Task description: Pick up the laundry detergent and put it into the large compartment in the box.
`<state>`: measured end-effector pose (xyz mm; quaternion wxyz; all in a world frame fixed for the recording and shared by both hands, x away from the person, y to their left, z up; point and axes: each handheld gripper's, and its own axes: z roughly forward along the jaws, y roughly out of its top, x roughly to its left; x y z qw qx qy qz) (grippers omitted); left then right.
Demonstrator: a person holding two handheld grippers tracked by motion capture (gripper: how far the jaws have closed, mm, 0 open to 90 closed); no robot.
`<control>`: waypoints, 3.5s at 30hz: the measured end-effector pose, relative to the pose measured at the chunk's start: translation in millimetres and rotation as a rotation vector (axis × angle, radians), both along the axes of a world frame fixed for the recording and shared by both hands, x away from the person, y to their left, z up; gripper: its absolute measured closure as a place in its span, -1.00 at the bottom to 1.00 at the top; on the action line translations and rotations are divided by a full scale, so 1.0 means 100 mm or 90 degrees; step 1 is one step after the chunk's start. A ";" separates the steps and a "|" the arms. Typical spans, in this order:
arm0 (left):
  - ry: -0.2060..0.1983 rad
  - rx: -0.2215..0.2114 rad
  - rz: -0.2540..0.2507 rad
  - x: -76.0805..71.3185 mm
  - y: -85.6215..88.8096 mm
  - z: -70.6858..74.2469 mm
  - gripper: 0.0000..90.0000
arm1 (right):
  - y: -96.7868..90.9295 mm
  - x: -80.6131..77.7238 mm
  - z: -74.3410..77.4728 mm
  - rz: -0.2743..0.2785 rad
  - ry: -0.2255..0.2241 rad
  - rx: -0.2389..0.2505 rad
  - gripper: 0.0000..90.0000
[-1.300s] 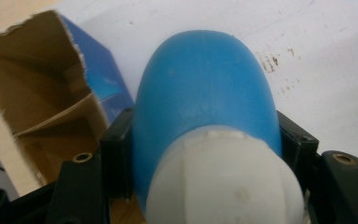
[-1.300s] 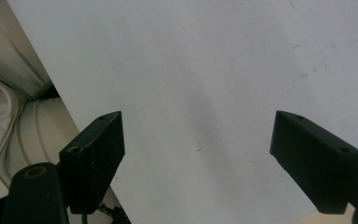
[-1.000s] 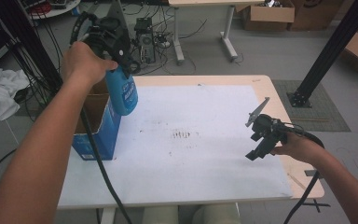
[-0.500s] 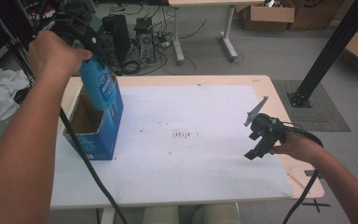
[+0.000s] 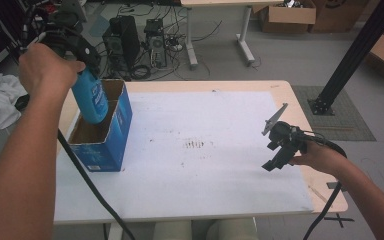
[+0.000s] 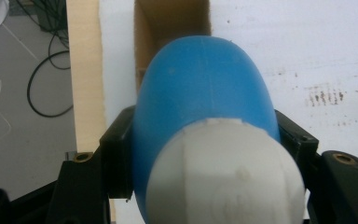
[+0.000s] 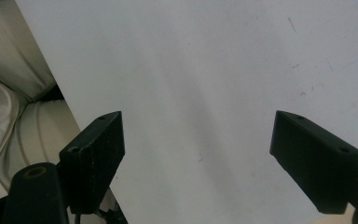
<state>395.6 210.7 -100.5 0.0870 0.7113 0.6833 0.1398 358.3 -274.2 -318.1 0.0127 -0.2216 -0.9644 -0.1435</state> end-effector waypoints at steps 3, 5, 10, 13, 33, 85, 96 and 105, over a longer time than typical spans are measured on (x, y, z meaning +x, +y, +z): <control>-0.001 0.002 -0.001 0.00 0.03 -0.10 -0.16 | 0.00 -0.01 0.01 0.002 -0.001 0.001 -0.61; -0.002 0.005 -0.005 0.01 0.03 -0.18 -0.15 | 0.00 -0.01 0.00 0.001 -0.001 0.000 -0.61; 0.008 0.004 -0.009 0.04 0.06 -0.38 -0.15 | 0.00 -0.01 -0.01 0.000 -0.002 0.000 -0.61; 0.009 0.004 -0.010 0.05 0.08 -0.45 -0.15 | 0.00 -0.01 -0.01 -0.002 0.000 -0.001 -0.61; 0.037 -0.002 -0.025 0.15 0.20 -1.14 -0.15 | 0.02 0.03 -0.13 -0.005 0.017 -0.009 -0.61; 0.085 -0.039 -0.021 0.19 0.34 -1.78 -0.23 | 0.02 0.04 -0.23 -0.014 0.035 -0.026 -0.61; 0.065 -0.044 -0.017 0.16 0.36 -1.69 -0.26 | 0.04 0.02 -0.22 -0.009 0.033 -0.026 -0.61; 0.055 -0.054 -0.018 0.12 0.38 -1.61 -0.29 | 0.03 0.01 -0.23 -0.007 0.033 -0.026 -0.61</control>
